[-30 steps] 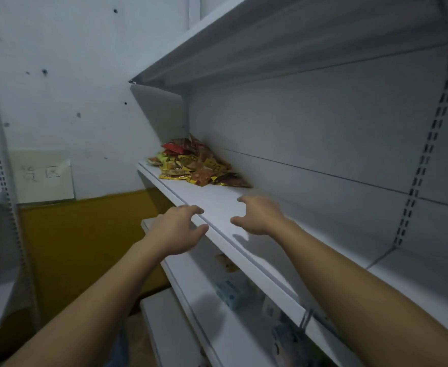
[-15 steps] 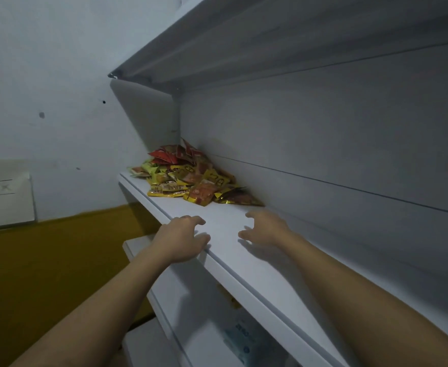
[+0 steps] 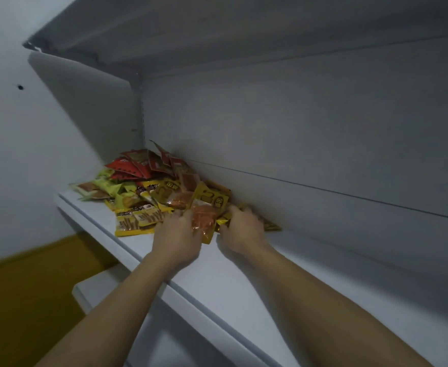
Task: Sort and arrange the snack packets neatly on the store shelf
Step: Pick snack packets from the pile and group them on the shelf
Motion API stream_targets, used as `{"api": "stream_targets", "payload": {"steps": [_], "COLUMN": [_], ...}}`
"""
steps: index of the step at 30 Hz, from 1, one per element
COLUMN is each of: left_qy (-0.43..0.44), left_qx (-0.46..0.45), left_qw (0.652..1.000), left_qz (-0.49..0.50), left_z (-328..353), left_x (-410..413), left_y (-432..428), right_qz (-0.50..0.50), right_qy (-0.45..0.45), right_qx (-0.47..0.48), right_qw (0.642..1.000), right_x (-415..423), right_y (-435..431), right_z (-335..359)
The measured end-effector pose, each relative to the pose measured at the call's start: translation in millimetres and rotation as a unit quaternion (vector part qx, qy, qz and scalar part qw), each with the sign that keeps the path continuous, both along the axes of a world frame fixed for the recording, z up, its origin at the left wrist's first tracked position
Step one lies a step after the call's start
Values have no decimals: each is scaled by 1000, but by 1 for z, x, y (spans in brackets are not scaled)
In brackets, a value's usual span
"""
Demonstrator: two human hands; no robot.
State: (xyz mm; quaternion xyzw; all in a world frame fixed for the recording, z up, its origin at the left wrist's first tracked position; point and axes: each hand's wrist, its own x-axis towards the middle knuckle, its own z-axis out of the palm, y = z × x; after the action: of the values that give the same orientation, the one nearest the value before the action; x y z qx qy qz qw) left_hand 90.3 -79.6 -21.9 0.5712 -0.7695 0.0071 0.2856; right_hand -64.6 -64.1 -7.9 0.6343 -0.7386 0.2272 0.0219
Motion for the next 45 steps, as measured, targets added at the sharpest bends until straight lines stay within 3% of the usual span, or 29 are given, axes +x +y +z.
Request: {"api": "stream_targets", "payload": {"steps": [3, 6, 9, 13, 17, 20, 25, 27, 34, 45], "left_qy": [-35, -64, -32, 74, 216, 290, 463, 477, 407, 393], "left_qx": [3, 17, 15, 10, 45, 12, 85, 93, 106, 150], "left_qw": [998, 995, 998, 997, 969, 947, 853, 840, 888, 904], "left_qz": [49, 70, 58, -13, -111, -135, -225, -242, -186, -81], "left_z": [-6, -19, -22, -24, -23, -22, -21, -20, -20, -20], "left_x": [-19, -25, -23, -17, -15, -13, -8, -7, -12, -14], "left_y": [-30, -56, -73, -71, -68, -71, -64, -63, -68, -77], "right_qz": [9, 51, 42, 20, 16, 23, 25, 45, -3, -26], "right_qy": [26, 38, 26, 16, -67, -124, -192, -235, -327, -318], "right_qx": [-80, -66, -56, -64, -157, -166, -164, -144, -208, -188], "right_qw": [996, 996, 997, 998, 985, 978, 967, 960, 922, 929], "right_x": [-3, -10, -21, -23, -21, -17, -3, 2, -5, -7], "right_y": [-17, -31, -43, -42, -34, -29, -26, -25, -29, -27], "right_z": [-12, -25, -29, -35, -33, -31, -32, -31, -31, -27]}}
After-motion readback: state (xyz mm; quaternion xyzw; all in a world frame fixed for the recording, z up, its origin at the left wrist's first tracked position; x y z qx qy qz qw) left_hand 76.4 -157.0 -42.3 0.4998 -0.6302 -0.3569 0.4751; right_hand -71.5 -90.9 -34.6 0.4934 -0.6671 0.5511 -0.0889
